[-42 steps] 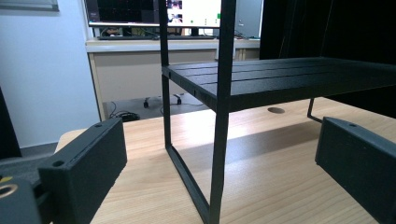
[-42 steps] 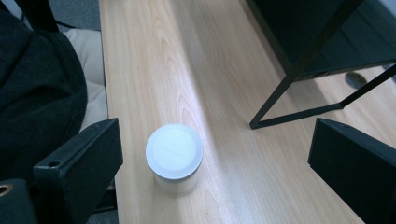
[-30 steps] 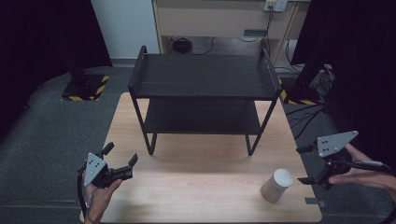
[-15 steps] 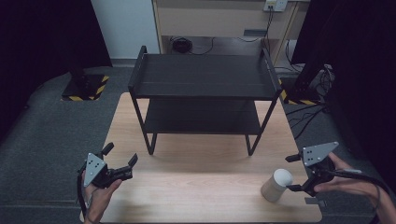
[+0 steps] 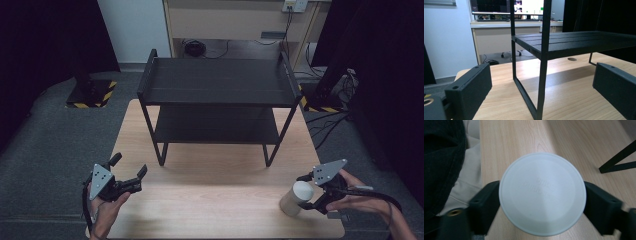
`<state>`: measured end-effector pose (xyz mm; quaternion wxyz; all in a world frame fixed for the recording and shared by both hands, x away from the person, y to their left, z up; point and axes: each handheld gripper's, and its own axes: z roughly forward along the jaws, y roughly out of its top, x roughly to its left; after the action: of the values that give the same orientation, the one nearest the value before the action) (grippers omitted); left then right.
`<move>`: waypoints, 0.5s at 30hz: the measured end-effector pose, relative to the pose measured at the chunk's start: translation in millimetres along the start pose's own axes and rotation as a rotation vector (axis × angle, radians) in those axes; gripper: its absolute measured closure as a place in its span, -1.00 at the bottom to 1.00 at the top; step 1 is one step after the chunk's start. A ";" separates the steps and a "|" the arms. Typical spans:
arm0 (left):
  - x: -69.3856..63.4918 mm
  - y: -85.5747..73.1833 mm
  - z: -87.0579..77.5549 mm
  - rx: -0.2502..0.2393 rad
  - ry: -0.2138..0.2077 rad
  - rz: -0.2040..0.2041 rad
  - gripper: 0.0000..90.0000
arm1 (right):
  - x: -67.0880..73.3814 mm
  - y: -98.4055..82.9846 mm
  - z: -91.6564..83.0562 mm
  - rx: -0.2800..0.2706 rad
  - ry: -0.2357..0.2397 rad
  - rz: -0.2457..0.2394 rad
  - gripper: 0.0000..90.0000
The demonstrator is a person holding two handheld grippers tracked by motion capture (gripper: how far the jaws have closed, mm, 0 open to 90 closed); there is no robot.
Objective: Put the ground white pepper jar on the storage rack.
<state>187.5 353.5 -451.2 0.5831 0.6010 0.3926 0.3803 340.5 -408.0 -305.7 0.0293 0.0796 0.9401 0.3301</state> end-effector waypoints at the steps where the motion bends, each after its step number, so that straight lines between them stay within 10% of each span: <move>1: 0.0 0.0 0.0 0.000 0.000 0.000 -0.96 | 0.0 0.0 0.0 0.000 0.000 0.000 -0.42; 15: 0.9 0.0 0.0 -0.001 0.002 -0.003 -0.96 | 2.2 2.8 1.3 0.004 -0.018 0.045 -0.25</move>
<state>187.9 354.3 -451.3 0.5836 0.5997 0.3939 0.3802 338.9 -404.7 -304.9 0.0300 0.1038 0.9384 0.3282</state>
